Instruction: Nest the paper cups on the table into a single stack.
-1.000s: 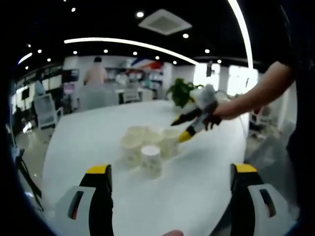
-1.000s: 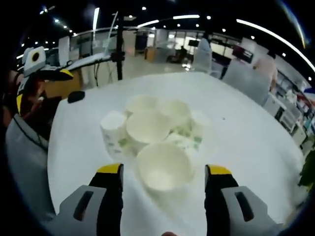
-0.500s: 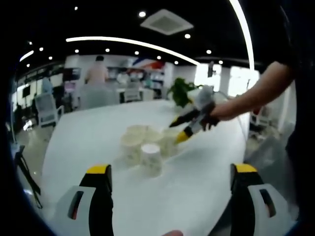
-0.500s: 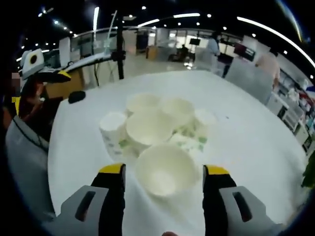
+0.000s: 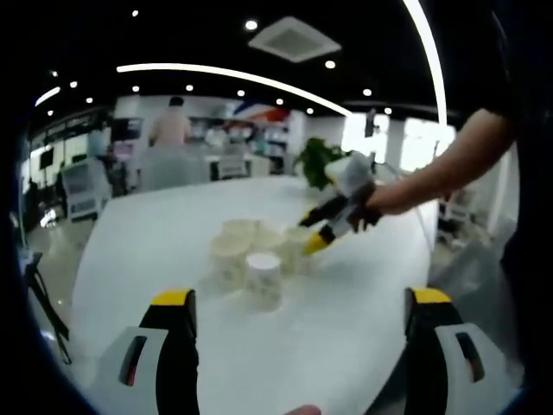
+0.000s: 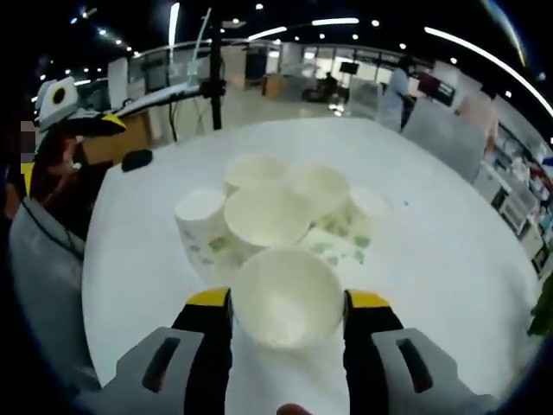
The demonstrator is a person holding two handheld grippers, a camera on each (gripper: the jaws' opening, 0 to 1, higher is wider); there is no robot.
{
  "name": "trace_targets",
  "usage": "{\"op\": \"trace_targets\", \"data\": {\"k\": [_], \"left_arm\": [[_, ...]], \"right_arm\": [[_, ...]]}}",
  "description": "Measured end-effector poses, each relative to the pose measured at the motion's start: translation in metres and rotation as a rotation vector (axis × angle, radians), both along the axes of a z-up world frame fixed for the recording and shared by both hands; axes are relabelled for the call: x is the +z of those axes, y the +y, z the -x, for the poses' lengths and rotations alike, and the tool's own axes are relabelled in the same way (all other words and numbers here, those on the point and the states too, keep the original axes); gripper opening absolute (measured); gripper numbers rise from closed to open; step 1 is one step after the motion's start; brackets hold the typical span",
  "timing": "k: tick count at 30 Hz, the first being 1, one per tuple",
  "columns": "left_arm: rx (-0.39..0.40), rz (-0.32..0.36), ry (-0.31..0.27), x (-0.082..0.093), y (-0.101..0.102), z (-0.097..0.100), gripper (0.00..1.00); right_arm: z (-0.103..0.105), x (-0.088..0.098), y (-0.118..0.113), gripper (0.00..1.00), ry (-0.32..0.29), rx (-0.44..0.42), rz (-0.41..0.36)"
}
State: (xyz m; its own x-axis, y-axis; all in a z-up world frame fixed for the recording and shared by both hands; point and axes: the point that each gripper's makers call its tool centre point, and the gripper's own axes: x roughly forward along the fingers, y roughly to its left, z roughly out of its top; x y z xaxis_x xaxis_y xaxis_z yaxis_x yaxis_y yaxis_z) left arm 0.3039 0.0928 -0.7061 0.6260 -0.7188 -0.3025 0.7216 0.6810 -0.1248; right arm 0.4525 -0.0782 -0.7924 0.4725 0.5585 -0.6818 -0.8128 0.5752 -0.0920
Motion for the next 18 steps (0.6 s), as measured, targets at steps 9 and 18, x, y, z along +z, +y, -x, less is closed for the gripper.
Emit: {"op": "trace_targets", "data": {"k": [9, 18], "left_arm": [[-0.002, 0.007, -0.005, 0.002, 0.001, 0.001, 0.99], [-0.009, 0.014, -0.010, 0.005, -0.001, 0.001, 0.99]], "right_arm": [[0.011, 0.002, -0.005, 0.43, 0.005, 0.005, 0.001], [0.024, 0.004, -0.009, 0.42, 0.007, 0.001, -0.007]]}}
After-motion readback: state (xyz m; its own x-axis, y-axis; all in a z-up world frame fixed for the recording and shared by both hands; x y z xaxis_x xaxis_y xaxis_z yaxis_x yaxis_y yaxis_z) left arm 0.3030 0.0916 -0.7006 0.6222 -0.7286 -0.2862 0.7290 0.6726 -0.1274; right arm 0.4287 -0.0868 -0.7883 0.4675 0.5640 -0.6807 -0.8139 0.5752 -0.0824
